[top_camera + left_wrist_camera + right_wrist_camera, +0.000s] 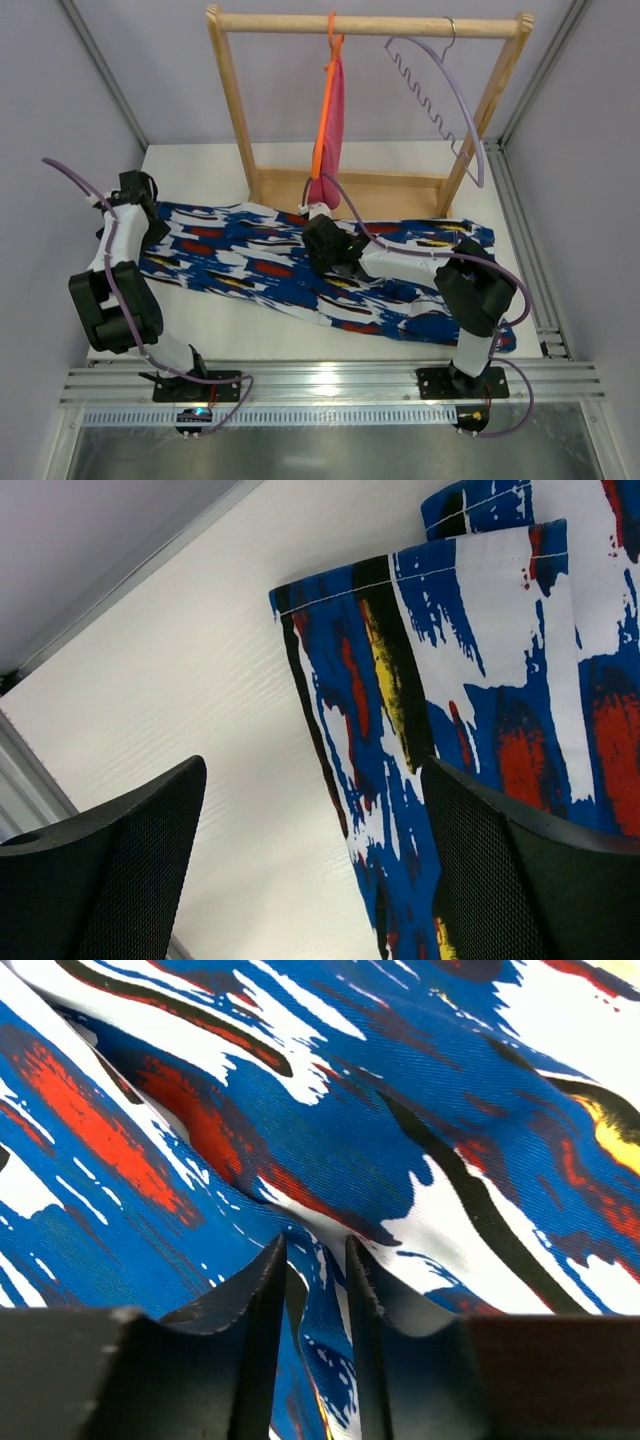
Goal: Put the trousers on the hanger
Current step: Fold the trousers
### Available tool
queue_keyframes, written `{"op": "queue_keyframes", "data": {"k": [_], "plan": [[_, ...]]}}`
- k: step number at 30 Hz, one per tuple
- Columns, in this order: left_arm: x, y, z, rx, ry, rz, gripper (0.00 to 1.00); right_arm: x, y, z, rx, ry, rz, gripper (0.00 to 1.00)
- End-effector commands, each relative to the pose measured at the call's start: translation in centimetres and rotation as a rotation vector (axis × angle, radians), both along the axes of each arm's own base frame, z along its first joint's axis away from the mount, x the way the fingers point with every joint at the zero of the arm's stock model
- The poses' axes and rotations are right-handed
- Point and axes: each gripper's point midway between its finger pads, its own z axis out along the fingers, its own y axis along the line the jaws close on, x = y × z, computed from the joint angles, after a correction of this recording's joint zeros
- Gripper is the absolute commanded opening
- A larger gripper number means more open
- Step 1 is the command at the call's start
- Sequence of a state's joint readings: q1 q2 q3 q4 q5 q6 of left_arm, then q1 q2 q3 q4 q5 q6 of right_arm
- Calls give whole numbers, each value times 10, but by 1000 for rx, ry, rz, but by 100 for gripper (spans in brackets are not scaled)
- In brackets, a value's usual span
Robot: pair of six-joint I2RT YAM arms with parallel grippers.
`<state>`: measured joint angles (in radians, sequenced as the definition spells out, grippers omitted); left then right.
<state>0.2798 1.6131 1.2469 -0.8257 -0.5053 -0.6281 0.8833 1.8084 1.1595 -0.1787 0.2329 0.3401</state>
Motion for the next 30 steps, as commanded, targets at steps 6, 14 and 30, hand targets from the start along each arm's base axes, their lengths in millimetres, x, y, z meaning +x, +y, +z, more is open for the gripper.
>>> {"op": "queue_keyframes", "data": {"k": [6,14,30], "plan": [[-18,2,-23,-25,-14,53,82,-17,-16,48,148,-9,-94,47],[-18,-6,-60,-136,-12,85,92,-63,-87,84,281,54,-395,67],[-43,14,-87,-198,109,214,1,-117,-224,99,287,63,-1064,70]]}}
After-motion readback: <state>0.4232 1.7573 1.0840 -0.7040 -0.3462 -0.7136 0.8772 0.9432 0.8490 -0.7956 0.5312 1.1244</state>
